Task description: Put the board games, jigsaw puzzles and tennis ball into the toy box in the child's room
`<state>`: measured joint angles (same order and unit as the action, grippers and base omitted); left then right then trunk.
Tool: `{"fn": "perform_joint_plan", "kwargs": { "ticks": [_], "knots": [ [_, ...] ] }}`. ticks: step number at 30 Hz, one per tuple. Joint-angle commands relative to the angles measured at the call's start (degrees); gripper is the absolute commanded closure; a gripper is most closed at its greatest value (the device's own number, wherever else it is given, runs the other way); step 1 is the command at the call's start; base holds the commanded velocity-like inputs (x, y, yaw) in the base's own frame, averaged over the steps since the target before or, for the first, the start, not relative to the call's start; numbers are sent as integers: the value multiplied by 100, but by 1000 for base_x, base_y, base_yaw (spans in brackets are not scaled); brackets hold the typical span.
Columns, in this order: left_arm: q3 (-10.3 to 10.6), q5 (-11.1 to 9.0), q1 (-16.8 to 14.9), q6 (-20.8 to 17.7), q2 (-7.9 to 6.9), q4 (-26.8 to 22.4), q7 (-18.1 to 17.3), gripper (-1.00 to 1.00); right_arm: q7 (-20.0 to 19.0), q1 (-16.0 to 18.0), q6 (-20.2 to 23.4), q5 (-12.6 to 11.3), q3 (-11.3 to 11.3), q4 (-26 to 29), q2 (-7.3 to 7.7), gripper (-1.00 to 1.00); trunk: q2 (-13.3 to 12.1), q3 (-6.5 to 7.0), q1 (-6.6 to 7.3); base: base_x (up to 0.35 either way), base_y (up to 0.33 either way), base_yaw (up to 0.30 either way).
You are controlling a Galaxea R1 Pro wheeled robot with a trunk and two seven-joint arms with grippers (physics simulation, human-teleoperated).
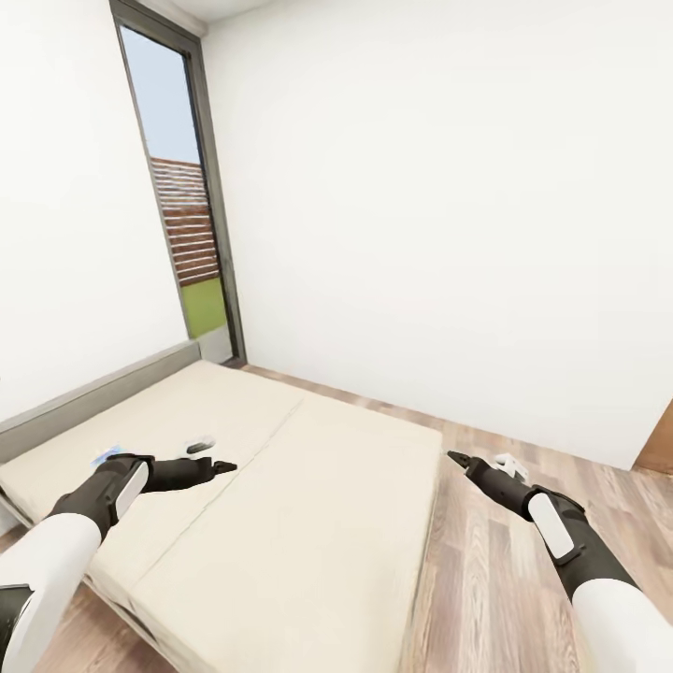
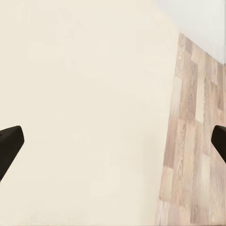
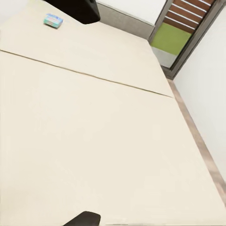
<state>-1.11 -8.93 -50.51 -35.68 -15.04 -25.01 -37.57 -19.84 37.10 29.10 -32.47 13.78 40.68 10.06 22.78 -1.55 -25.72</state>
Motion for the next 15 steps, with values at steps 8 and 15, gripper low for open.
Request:
{"fn": "perform_joint_plan", "kwargs": {
  "ticks": [8, 15],
  "knots": [
    [-12, -30, -3, -45, -3, -4, -5, -100, -11, 8, 43, -22, 20, 1, -4, -100, 14, -14, -6, 65, 70, -278],
    [-12, -30, -3, -45, -6, -4, -5, -100, -11, 8, 43, -22, 20, 1, -4, -100, 14, -14, -6, 4, 186, -278]
  ]
}}
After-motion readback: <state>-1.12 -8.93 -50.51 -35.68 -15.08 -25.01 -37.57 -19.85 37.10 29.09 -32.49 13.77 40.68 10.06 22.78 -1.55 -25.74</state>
